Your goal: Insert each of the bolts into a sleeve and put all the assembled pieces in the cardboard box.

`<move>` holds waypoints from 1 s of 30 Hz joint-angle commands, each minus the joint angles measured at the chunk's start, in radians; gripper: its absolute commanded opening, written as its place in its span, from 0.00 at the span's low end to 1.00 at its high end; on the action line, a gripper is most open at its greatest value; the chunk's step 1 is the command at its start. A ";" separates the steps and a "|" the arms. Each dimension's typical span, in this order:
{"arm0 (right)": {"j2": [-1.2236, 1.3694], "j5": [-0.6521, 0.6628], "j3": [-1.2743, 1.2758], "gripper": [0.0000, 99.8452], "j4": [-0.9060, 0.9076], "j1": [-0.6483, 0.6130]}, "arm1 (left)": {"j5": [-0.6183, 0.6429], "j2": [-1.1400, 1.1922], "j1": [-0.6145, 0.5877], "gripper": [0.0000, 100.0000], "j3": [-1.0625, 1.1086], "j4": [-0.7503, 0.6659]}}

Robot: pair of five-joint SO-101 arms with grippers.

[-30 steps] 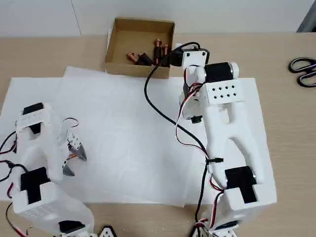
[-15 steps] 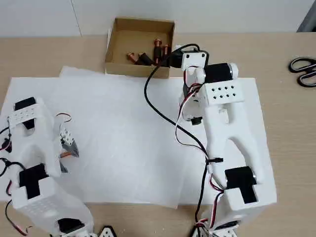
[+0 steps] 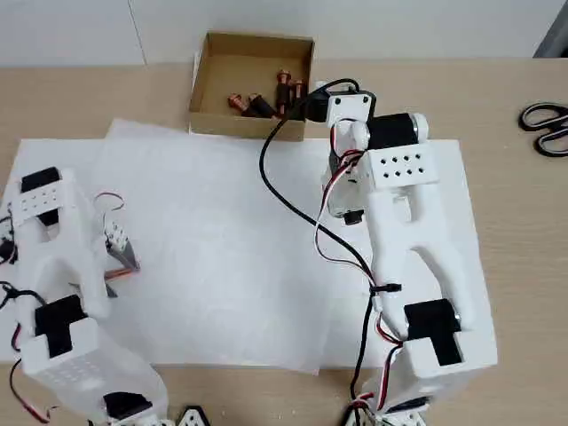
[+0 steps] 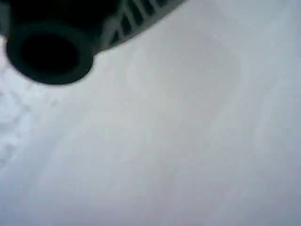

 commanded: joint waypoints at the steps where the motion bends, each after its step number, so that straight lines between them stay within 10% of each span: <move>1: -0.058 0.008 -0.003 0.00 0.004 0.005 | 0.012 -0.008 -0.009 0.20 -0.042 0.029; 30: -0.058 0.008 -0.003 0.00 0.001 0.005 | 0.068 0.005 -0.163 0.20 -0.035 -0.074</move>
